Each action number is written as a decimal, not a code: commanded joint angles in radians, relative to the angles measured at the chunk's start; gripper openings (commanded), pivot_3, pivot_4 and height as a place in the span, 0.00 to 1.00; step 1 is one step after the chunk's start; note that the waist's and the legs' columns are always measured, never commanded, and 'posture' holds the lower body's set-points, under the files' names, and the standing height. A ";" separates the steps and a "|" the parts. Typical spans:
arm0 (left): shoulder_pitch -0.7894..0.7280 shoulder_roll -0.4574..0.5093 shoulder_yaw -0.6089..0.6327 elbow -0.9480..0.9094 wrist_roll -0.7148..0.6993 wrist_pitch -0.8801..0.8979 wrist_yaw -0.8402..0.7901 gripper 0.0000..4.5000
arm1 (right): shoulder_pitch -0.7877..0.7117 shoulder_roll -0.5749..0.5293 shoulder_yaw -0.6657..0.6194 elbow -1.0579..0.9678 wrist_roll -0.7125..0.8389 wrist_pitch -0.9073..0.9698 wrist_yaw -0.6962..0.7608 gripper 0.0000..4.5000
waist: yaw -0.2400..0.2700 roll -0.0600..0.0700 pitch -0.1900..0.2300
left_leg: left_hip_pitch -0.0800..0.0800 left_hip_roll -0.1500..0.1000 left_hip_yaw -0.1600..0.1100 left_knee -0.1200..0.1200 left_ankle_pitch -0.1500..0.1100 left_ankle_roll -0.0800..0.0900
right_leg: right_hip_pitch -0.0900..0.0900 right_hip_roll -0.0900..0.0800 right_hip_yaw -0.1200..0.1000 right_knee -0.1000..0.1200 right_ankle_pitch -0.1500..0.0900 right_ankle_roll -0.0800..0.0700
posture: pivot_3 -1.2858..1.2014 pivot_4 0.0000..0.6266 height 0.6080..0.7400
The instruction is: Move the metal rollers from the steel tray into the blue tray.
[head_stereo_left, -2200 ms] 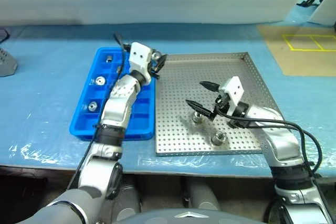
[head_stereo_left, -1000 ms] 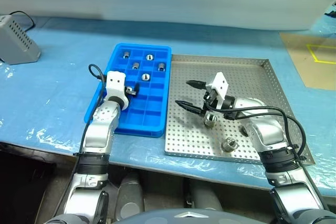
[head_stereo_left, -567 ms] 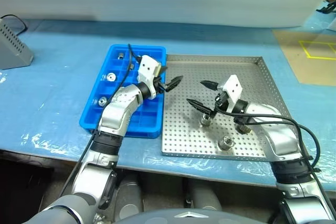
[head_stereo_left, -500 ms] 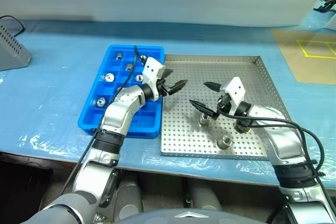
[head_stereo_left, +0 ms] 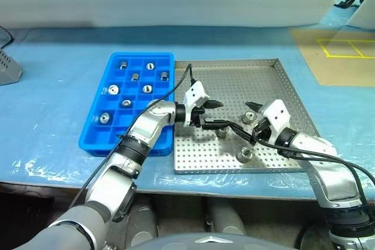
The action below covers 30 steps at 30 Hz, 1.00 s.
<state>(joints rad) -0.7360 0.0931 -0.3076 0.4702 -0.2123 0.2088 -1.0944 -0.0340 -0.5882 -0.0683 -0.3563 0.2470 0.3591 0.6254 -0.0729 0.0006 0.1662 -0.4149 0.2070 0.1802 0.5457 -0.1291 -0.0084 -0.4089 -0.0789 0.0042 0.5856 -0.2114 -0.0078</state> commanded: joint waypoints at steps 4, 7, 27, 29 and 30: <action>-0.033 -0.019 -0.087 0.087 0.107 -0.114 -0.045 0.86 | 0.042 -0.023 -0.065 -0.076 -0.003 -0.001 -0.026 1.00 | -0.014 0.000 0.000 | 0.000 0.000 0.000 0.000 0.000 0.000 | 0.000 0.000 0.000 0.000 0.000 0.000 | 0.27 0.24 1.00; -0.036 -0.033 -0.103 0.137 0.146 -0.144 -0.025 0.86 | 0.058 -0.027 -0.083 -0.090 0.002 -0.001 -0.030 1.00 | -0.029 0.000 0.000 | 0.000 0.000 0.000 0.001 0.000 0.001 | 0.001 0.000 0.000 -0.001 0.000 0.000 | 0.26 0.24 1.00; -0.047 -0.065 -0.058 0.258 0.239 -0.193 0.106 0.82 | 0.047 -0.027 -0.097 -0.098 0.019 0.013 -0.015 1.00 | -0.088 0.001 -0.001 | -0.002 -0.001 -0.002 0.007 -0.003 0.005 | 0.003 -0.002 -0.003 -0.002 -0.001 0.001 | 0.28 0.24 1.00; -0.045 -0.064 -0.050 0.252 0.233 -0.190 0.108 0.74 | 0.039 -0.027 -0.096 -0.091 0.019 0.014 -0.011 1.00 | -0.089 0.001 -0.001 | -0.002 -0.001 -0.002 0.007 -0.003 0.005 | 0.004 -0.002 -0.003 -0.002 -0.001 0.001 | 0.28 0.24 1.00; -0.041 -0.067 -0.041 0.244 0.224 -0.187 0.111 0.68 | 0.034 -0.026 -0.094 -0.087 0.019 0.015 -0.008 1.00 | -0.090 0.001 -0.001 | -0.002 -0.001 -0.002 0.007 -0.003 0.006 | 0.004 -0.003 -0.003 -0.002 -0.001 0.001 | 0.28 0.24 1.00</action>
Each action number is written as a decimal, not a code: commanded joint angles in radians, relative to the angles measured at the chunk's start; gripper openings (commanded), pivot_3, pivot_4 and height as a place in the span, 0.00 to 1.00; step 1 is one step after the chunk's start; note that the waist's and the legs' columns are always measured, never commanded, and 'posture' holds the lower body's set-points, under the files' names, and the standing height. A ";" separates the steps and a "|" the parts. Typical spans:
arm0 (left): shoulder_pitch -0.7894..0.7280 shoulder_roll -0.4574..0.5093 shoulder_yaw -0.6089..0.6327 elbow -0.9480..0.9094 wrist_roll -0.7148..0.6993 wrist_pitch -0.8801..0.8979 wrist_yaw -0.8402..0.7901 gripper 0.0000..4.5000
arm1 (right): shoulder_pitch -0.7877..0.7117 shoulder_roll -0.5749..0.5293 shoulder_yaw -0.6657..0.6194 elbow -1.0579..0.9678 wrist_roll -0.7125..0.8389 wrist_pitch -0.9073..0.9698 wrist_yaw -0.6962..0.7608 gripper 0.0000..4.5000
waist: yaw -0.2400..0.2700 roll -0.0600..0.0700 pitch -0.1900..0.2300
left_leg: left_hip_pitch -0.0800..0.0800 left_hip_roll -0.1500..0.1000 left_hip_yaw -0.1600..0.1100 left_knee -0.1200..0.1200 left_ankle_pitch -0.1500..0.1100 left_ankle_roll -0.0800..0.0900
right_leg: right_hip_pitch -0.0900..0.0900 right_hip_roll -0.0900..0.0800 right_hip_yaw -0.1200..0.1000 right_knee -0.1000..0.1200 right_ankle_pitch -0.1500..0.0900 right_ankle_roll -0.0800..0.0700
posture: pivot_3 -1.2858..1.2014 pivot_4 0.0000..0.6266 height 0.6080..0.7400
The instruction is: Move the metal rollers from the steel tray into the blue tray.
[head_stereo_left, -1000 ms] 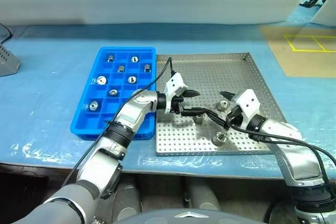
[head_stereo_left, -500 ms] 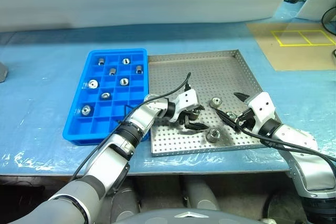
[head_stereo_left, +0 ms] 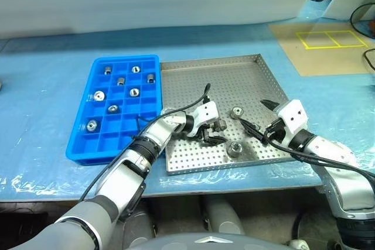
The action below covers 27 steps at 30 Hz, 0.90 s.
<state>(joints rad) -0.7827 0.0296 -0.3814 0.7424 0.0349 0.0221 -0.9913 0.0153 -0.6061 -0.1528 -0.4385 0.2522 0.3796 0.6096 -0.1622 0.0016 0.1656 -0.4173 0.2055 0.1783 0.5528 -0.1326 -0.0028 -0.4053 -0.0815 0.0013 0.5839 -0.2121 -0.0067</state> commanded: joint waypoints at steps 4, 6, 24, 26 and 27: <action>0.016 -0.015 0.071 -0.050 -0.050 0.013 0.034 0.37 | -0.029 -0.007 -0.003 0.011 0.015 -0.007 0.021 1.00 | -0.005 0.000 0.000 | 0.000 0.000 0.000 0.000 0.000 0.000 | 0.000 0.000 0.000 0.000 0.000 0.000 | 0.29 0.24 1.00; 0.018 -0.025 0.104 -0.057 -0.063 0.022 0.074 0.29 | -0.036 -0.006 0.001 0.019 0.014 -0.009 0.026 1.00 | -0.008 0.000 0.000 | 0.000 0.000 0.000 0.000 0.000 0.000 | 0.000 0.000 0.000 0.000 0.000 0.000 | 0.29 0.24 1.00; 0.080 0.023 0.357 -0.388 -0.140 0.163 0.462 0.29 | -0.233 0.029 0.144 0.215 0.017 -0.078 0.171 1.00 | 0.042 0.000 0.000 | -0.001 0.000 -0.001 0.001 0.000 0.001 | -0.001 0.000 -0.002 0.001 0.001 -0.001 | 0.40 0.24 1.00; 0.100 0.032 0.379 -0.452 -0.143 0.173 0.507 0.29 | -0.267 0.037 0.165 0.249 0.014 -0.092 0.193 1.00 | 0.066 0.000 0.000 | -0.001 0.001 -0.001 0.000 0.000 0.001 | -0.001 0.000 -0.002 0.001 0.001 -0.001 | 0.42 0.24 1.00; 0.111 0.037 0.387 -0.484 -0.147 0.181 0.527 0.29 | -0.283 0.041 0.174 0.266 0.013 -0.099 0.205 1.00 | 0.081 0.000 0.000 | -0.001 0.001 -0.001 0.000 0.000 0.001 | -0.001 0.000 -0.002 0.001 0.001 -0.001 | 0.43 0.24 1.00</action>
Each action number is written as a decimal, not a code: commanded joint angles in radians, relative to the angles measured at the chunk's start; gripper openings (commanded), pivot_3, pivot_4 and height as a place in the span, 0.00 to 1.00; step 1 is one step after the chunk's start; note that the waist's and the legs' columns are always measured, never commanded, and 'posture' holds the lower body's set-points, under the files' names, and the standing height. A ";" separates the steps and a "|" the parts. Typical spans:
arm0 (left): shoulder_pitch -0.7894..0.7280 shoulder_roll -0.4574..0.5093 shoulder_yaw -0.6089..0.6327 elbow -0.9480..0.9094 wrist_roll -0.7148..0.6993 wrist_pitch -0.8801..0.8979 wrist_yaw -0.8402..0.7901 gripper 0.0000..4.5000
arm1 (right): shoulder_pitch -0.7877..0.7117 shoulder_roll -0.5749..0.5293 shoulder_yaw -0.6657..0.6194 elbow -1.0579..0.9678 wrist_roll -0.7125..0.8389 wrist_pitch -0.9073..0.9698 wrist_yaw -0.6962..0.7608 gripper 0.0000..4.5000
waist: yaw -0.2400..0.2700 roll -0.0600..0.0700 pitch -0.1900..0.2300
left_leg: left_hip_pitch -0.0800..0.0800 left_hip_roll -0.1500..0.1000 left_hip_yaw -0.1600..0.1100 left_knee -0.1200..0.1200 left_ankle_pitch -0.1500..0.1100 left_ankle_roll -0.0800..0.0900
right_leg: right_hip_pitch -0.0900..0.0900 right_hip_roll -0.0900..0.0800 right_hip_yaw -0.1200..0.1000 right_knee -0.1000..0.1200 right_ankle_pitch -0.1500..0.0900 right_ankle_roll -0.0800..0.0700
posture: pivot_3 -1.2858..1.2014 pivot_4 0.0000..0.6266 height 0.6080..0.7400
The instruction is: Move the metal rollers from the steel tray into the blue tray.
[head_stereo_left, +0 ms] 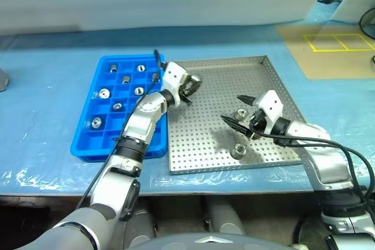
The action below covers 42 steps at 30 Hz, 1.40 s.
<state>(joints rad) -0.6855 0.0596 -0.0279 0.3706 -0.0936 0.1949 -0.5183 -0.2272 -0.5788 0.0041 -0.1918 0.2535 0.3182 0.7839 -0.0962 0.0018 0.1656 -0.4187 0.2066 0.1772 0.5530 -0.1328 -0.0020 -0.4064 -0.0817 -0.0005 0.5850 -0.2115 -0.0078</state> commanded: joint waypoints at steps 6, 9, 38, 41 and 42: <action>0.123 0.036 0.061 -0.290 -0.024 0.086 0.140 0.29 | -0.120 0.049 0.072 0.112 0.003 -0.080 0.088 1.00 | 0.092 0.000 0.000 | 0.000 0.001 0.000 -0.001 0.000 0.000 | 0.000 -0.001 0.000 0.000 0.000 0.000 | 0.46 0.24 1.00; 0.180 0.051 0.061 -0.357 -0.024 0.115 0.164 0.29 | -0.151 0.064 0.094 0.149 -0.003 -0.094 0.107 1.00 | 0.119 0.000 0.000 | 0.000 0.001 0.001 -0.001 0.000 0.000 | 0.000 -0.003 0.000 0.001 0.000 0.000 | 0.48 0.24 1.00; 0.593 0.111 0.122 -0.894 -0.092 0.477 0.331 0.29 | -0.224 0.134 0.163 0.291 -0.046 -0.148 0.196 1.00 | 0.153 0.000 0.000 | 0.000 0.000 0.000 -0.008 0.003 -0.005 | -0.003 -0.005 -0.001 0.002 -0.001 0.001 | 0.53 0.24 1.00; 0.647 0.130 0.131 -0.958 -0.135 0.537 0.307 0.29 | -0.223 0.145 0.169 0.295 -0.053 -0.152 0.194 1.00 | 0.153 0.000 0.000 | 0.000 0.000 0.000 -0.009 0.003 -0.005 | -0.004 -0.004 -0.001 0.001 -0.001 0.002 | 0.54 0.24 1.00; 0.662 0.134 0.136 -0.973 -0.152 0.557 0.299 0.29 | -0.224 0.147 0.171 0.297 -0.054 -0.153 0.195 1.00 | 0.154 0.000 0.000 | 0.000 0.000 0.000 -0.010 0.004 -0.005 | -0.004 -0.004 -0.001 0.001 -0.001 0.002 | 0.54 0.24 1.00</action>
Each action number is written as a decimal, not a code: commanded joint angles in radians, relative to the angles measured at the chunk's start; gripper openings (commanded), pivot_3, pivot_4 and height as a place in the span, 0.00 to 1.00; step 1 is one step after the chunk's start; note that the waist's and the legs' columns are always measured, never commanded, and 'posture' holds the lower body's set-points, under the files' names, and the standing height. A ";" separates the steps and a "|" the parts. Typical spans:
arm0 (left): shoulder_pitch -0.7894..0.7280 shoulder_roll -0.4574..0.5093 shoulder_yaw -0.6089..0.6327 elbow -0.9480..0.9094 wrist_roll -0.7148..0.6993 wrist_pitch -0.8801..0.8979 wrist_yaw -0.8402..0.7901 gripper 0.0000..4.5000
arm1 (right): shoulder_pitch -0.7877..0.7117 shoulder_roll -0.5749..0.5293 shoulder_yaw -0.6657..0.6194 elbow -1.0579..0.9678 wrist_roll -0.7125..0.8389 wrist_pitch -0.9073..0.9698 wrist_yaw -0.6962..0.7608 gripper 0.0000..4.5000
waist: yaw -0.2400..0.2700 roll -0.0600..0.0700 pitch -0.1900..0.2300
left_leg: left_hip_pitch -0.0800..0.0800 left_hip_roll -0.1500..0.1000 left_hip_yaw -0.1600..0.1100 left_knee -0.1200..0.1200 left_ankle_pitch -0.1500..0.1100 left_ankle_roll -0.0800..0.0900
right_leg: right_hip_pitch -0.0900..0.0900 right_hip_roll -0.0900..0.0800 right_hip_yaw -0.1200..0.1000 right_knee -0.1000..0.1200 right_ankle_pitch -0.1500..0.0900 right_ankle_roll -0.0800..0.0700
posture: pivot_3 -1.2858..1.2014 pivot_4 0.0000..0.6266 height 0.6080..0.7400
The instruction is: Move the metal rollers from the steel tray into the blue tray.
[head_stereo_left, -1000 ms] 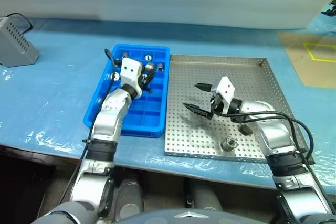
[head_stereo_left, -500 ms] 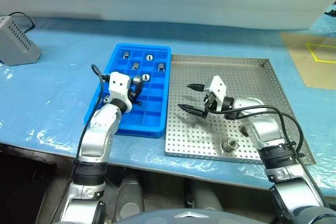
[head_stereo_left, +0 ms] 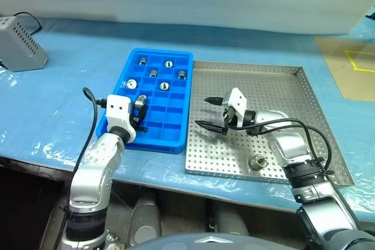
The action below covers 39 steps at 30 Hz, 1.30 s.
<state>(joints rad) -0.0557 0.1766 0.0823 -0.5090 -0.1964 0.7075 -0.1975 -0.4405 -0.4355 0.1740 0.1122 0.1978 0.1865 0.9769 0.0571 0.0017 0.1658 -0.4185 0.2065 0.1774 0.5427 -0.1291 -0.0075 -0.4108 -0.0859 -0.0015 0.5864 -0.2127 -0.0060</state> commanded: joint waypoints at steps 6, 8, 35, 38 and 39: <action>0.079 0.046 0.068 -0.140 -0.098 0.098 -0.023 0.29 | -0.020 0.016 0.011 0.015 -0.005 -0.031 0.015 1.00 | 0.014 0.000 0.000 | 0.000 0.000 0.000 0.000 0.000 0.000 | 0.000 0.000 0.000 0.000 0.000 0.000 | 0.55 0.24 1.00; 0.083 0.045 0.074 -0.147 -0.108 0.117 -0.014 0.29 | -0.024 0.022 0.016 0.025 -0.009 -0.037 0.017 1.00 | 0.016 0.000 0.000 | 0.000 0.000 0.000 0.000 0.000 0.000 | 0.000 0.000 0.000 0.000 0.000 0.000 | 0.55 0.24 1.00; -0.085 0.061 0.052 -0.032 -0.115 0.092 -0.004 0.82 | -0.043 0.062 0.019 0.065 -0.026 -0.065 0.012 1.00 | 0.018 0.000 0.000 | 0.001 0.000 -0.001 0.000 0.001 -0.002 | 0.000 0.001 0.000 0.003 0.000 0.000 | 0.53 0.24 1.00; -0.122 0.070 0.037 0.011 -0.114 0.071 -0.022 0.82 | -0.031 0.059 0.007 0.045 -0.023 -0.058 -0.005 1.00 | 0.016 0.000 0.000 | 0.001 0.000 -0.001 0.001 0.001 -0.002 | 0.000 0.002 0.000 0.003 0.000 0.000 | 0.52 0.24 1.00; -0.137 0.072 0.030 0.027 -0.115 0.063 -0.030 0.82 | -0.025 0.056 0.003 0.036 -0.023 -0.054 -0.013 1.00 | 0.015 0.000 0.000 | 0.001 0.000 0.000 0.001 0.001 -0.002 | 0.000 0.003 0.000 0.003 0.000 0.000 | 0.51 0.24 1.00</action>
<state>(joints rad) -0.1699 0.2375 0.1178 -0.4767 -0.3110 0.8043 -0.2131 -0.4683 -0.3795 0.1997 0.2040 0.1597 0.1357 0.9748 0.0716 0.0014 0.1656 -0.4176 0.2062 0.1769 0.5442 -0.1276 -0.0095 -0.4105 -0.0827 -0.0016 0.5891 -0.2128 -0.0057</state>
